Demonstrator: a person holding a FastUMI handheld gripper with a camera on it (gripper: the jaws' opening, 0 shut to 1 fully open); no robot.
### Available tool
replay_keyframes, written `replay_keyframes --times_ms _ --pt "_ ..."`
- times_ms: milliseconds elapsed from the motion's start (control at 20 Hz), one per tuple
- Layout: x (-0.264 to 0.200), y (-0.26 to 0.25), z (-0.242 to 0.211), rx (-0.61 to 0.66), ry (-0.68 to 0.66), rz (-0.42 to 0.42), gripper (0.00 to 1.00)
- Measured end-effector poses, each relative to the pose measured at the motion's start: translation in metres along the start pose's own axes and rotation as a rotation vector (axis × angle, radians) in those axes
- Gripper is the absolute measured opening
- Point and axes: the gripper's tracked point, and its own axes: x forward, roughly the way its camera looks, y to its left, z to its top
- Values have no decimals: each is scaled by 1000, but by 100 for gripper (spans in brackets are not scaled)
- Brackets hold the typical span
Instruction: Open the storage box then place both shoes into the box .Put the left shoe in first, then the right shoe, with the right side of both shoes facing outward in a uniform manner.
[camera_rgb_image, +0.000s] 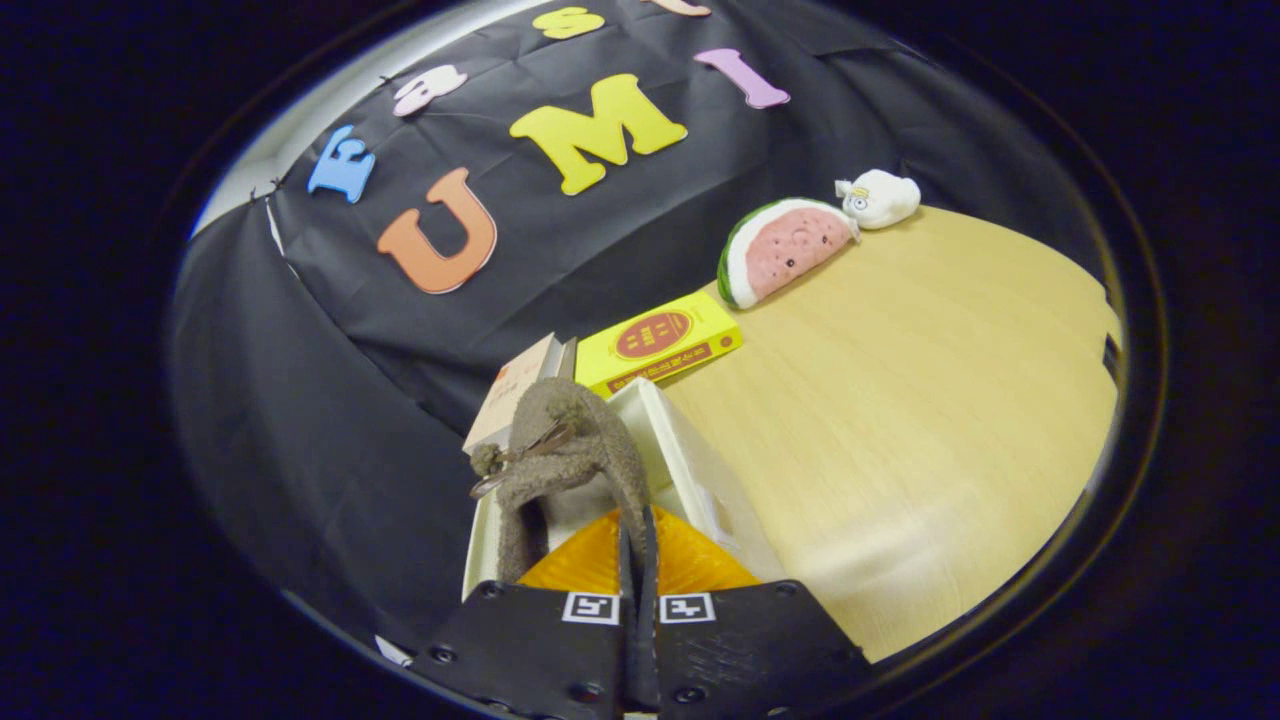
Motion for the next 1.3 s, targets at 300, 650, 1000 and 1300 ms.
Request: replay_keyframes --times_ms 300,650,1000,1300 --pt "2 13 -2 -9 -37 14 4" --pt "-10 25 2 -18 -49 101 30" --pt "-68 19 47 -285 -278 208 83" --pt "-133 -14 100 -509 -438 226 95"
